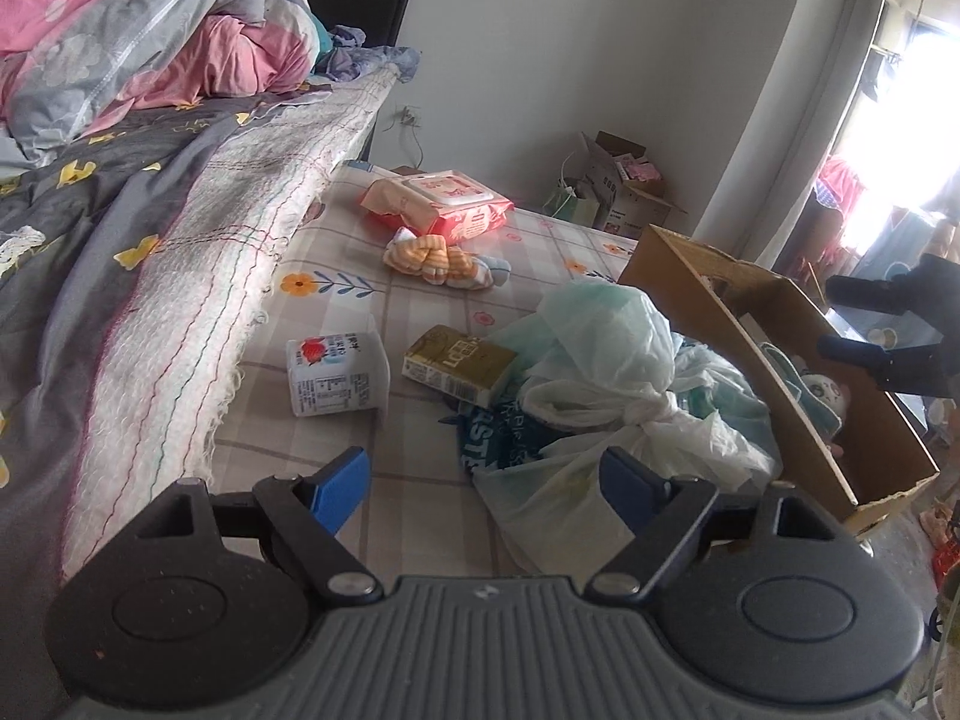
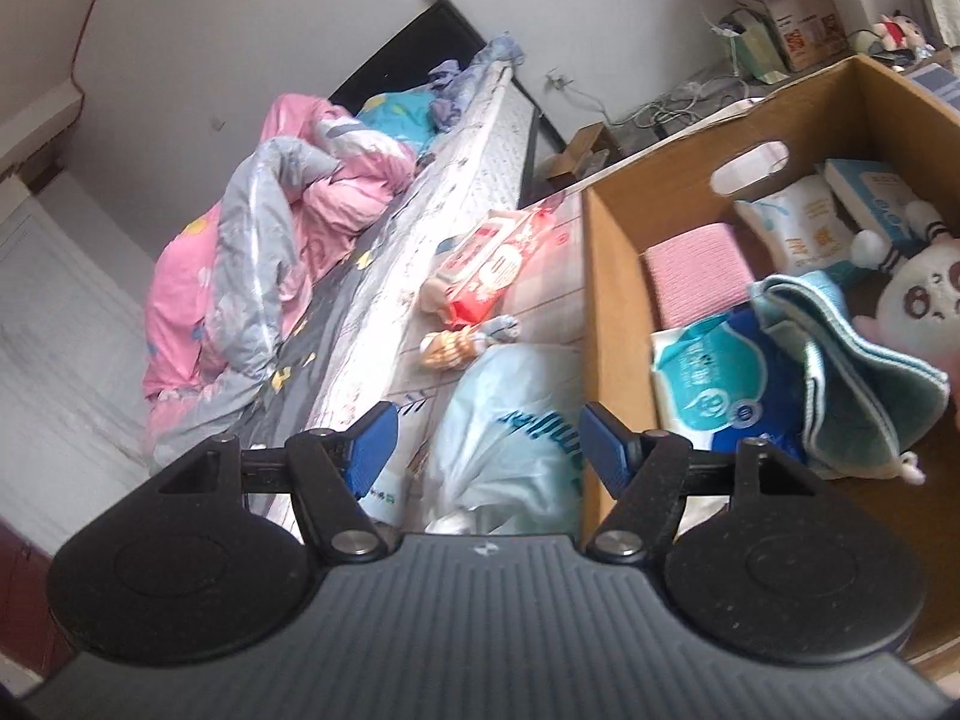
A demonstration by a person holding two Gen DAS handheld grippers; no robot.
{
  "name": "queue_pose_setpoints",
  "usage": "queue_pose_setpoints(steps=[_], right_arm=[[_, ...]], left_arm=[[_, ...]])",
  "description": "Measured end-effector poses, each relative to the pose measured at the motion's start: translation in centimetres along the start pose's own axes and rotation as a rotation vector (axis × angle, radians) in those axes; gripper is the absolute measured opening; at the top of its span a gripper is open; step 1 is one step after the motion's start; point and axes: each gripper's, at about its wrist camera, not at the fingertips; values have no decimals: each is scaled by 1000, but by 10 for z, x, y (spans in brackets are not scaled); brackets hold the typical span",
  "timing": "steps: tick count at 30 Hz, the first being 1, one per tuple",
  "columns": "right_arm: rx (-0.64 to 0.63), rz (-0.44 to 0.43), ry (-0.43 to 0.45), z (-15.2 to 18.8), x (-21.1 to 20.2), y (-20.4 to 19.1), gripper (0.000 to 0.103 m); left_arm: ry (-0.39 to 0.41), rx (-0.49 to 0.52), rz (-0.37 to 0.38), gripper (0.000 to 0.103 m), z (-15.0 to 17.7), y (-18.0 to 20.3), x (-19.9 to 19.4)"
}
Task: Organize soft objects
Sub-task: 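Withdraw the right gripper from the box toward the white yogurt cup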
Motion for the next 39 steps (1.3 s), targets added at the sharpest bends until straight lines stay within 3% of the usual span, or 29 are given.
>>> queue_pose_setpoints(steps=[7,12,16,21,23,31,33,34,39], right_arm=[[-89,-45,-119,7,34,-44,67],[-148,-93,-141,0,45,-75,67],[-129,-143,-175,7,63,-84,67],[-24,-209,-253,27,118,-87,62],[5,-213,-290,35,144,-87,54],[85,-229,-333,45,199,-85,53],[89,-230,-331,43,202,-84,53],[94,-228,-330,43,203,-82,53],[117,-216,-317,40,200,-72,54]], left_arm=[[71,17,-20,85,-19,-2,-7],[120,42,-54,85,-33,3,-1],[108,60,-106,84,-34,5,20],[57,39,-170,72,-37,-3,54],[41,30,-171,71,-39,-6,65],[-30,41,-272,77,-50,-10,107],[-36,41,-289,70,-51,-12,114],[-45,37,-288,60,-51,-13,116],[-34,30,-278,49,-50,-17,116]])
Point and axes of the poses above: each gripper's, at about its wrist camera, not at the fingertips, and x roughly the way its jaws point, y to its right, z to its underside, and after that the axes turned 8 degrees about -z, right-handed
